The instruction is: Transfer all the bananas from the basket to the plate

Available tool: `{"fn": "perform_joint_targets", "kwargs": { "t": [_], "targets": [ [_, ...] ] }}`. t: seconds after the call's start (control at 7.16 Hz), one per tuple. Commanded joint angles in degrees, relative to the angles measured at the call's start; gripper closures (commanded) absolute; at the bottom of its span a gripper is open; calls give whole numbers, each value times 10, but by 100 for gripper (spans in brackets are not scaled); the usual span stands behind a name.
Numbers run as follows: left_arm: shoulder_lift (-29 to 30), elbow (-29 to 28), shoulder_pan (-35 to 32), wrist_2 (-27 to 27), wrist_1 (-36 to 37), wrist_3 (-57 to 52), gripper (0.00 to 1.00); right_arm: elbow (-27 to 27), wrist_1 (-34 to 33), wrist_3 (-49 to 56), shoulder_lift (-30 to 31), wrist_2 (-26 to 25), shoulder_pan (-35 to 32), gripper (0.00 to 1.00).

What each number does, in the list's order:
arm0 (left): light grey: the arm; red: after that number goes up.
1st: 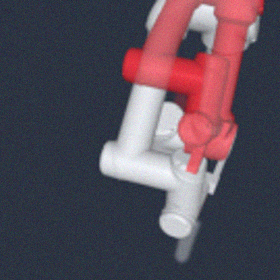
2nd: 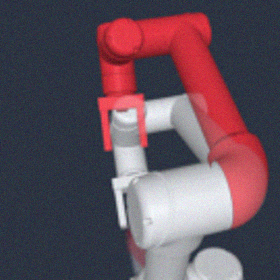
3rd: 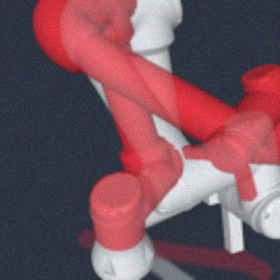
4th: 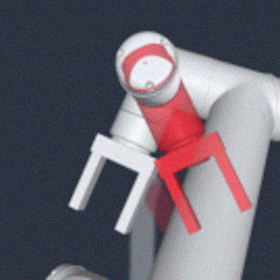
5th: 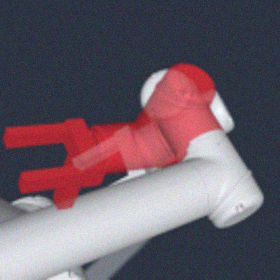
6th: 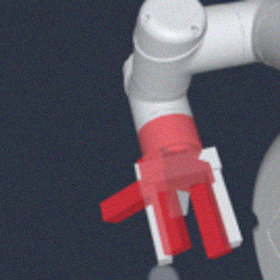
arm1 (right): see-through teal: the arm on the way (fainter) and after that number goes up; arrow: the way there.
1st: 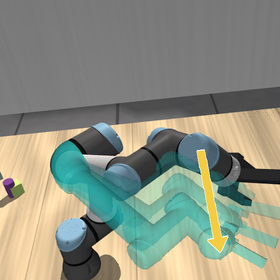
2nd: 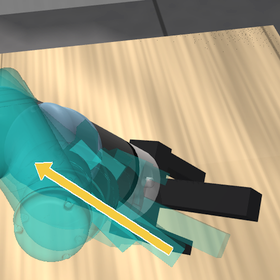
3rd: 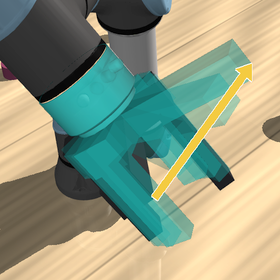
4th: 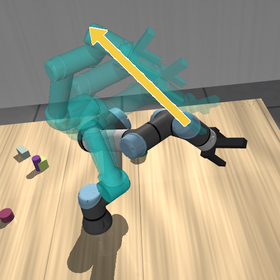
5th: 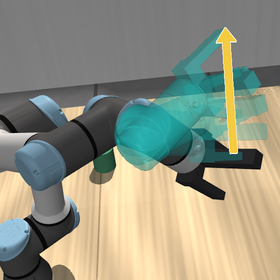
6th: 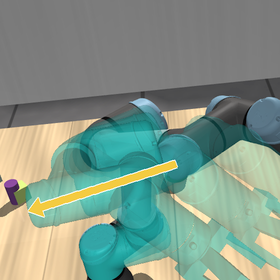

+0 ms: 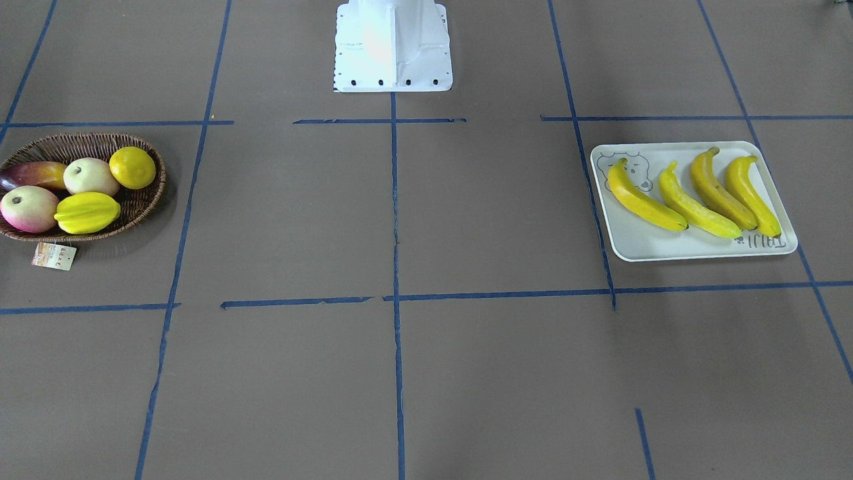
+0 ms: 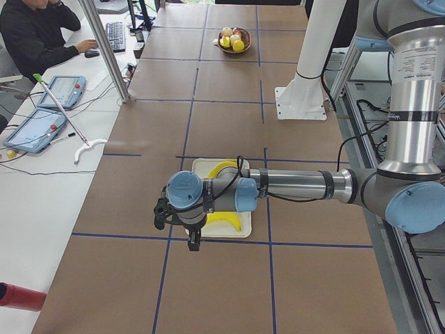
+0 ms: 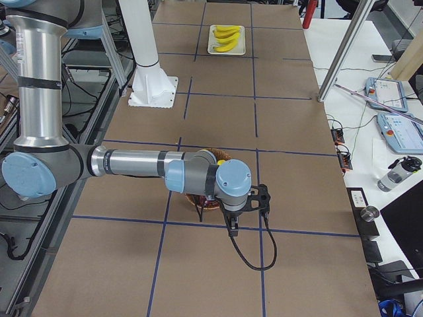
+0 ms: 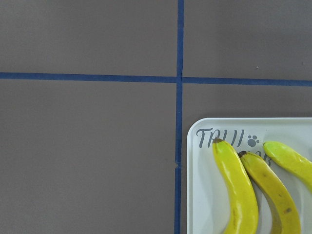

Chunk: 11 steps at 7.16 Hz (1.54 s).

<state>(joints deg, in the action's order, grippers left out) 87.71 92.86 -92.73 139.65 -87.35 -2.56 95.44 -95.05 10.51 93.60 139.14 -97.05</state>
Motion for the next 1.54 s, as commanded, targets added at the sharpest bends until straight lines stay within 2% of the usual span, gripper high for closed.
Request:
{"fn": "perform_joint_targets", "kwargs": {
  "t": [0.0,1.4],
  "targets": [
    [0,-2,0,0,0,0,0,-16,1,-1,2,-1,-2,0],
    [2,-8,1,0,-1,-2,0,-20,3,-1,-1,3,-2,0]
  ]
}}
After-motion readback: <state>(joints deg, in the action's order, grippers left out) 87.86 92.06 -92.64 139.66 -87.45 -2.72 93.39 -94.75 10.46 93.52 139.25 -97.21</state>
